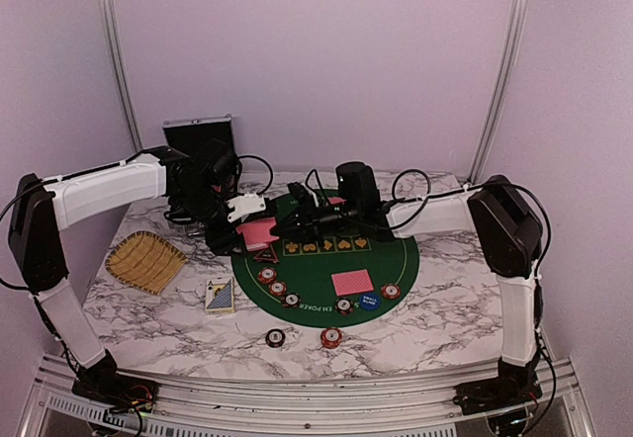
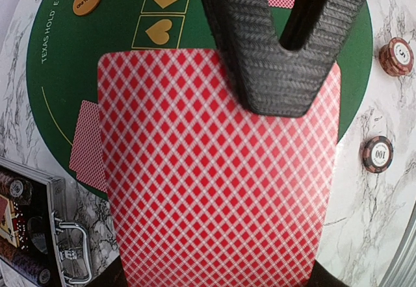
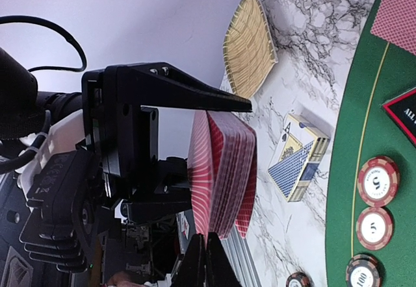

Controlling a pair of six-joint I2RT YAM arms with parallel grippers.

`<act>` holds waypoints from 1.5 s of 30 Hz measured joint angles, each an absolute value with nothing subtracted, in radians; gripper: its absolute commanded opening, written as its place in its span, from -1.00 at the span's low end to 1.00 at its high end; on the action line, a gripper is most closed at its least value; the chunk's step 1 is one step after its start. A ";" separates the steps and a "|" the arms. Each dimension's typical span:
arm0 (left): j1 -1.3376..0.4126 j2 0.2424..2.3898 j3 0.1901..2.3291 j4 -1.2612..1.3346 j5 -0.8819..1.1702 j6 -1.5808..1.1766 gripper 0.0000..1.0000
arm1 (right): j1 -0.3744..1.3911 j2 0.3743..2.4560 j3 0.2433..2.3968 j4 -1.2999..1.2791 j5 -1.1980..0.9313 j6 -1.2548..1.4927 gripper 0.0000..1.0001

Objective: Distribute texas hold em gaming equipment

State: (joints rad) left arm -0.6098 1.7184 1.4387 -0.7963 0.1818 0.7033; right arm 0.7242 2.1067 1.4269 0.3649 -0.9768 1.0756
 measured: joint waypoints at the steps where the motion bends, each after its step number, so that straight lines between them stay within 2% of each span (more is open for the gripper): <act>1: -0.610 1.718 1.439 -0.796 0.182 0.703 -1.00 | 0.724 2.106 1.427 0.367 -0.979 1.079 -1.00; 8: -0.611 1.718 1.439 -0.796 0.183 0.704 -1.00 | 0.710 2.076 1.378 0.374 -0.980 1.079 -1.00; 16: -0.609 1.718 1.438 -0.797 0.178 0.704 -1.00 | 0.620 1.935 1.214 0.338 -0.986 1.022 -1.00; 27: -0.609 1.718 1.425 -0.797 0.175 0.707 -1.00 | 0.469 1.770 0.971 0.118 -0.962 0.831 -1.00; 45: -0.609 1.718 1.422 -0.797 0.175 0.707 -1.00 | 0.434 1.760 0.954 -0.281 -0.747 0.532 -1.00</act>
State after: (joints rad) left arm -0.6094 1.7184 1.4223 -0.7967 0.1753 0.7071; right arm 0.4335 1.7599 0.9539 -0.2806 -0.7471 0.5323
